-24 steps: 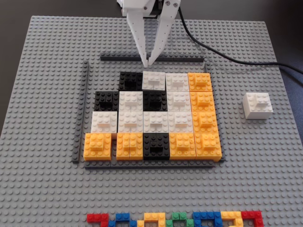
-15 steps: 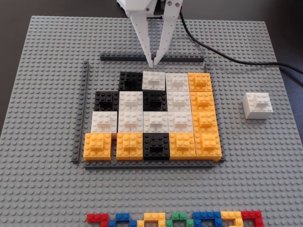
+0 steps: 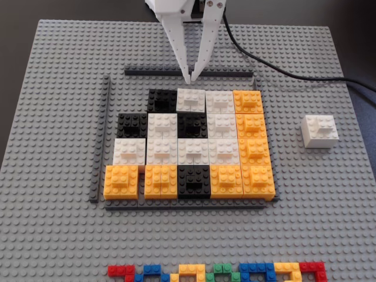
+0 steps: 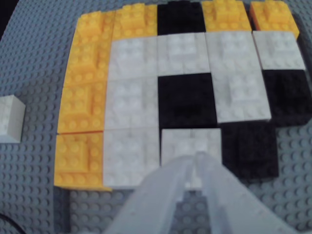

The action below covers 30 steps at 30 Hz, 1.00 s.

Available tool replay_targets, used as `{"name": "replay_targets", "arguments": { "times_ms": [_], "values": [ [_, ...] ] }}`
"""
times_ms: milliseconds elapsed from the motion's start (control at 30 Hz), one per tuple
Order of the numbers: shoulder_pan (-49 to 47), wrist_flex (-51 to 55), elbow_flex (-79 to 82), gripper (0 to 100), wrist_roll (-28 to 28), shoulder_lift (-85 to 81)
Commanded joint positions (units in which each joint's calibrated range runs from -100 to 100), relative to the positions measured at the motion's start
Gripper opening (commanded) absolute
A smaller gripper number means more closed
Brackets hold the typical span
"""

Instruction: Grab the cube and place it into the grid

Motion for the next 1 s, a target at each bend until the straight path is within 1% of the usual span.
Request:
{"name": "replay_targets", "arguments": {
  "times_ms": [0, 200, 567, 767, 900, 967],
  "values": [
    [-0.5, -0.6, -2.4, 0, 0.0, -0.6],
    [-1.3, 1.2, -9.9, 0, -0.2, 1.4],
    [-7.7, 6.8, -35.6, 0, -1.9, 21.6],
    [-12.8, 11.5, -51.0, 0, -4.7, 35.1],
    [-16.2, 12.9, -57.7, 0, -7.5, 41.3],
    [-17.7, 13.1, -60.0, 0, -8.1, 43.7]
  ]
}}
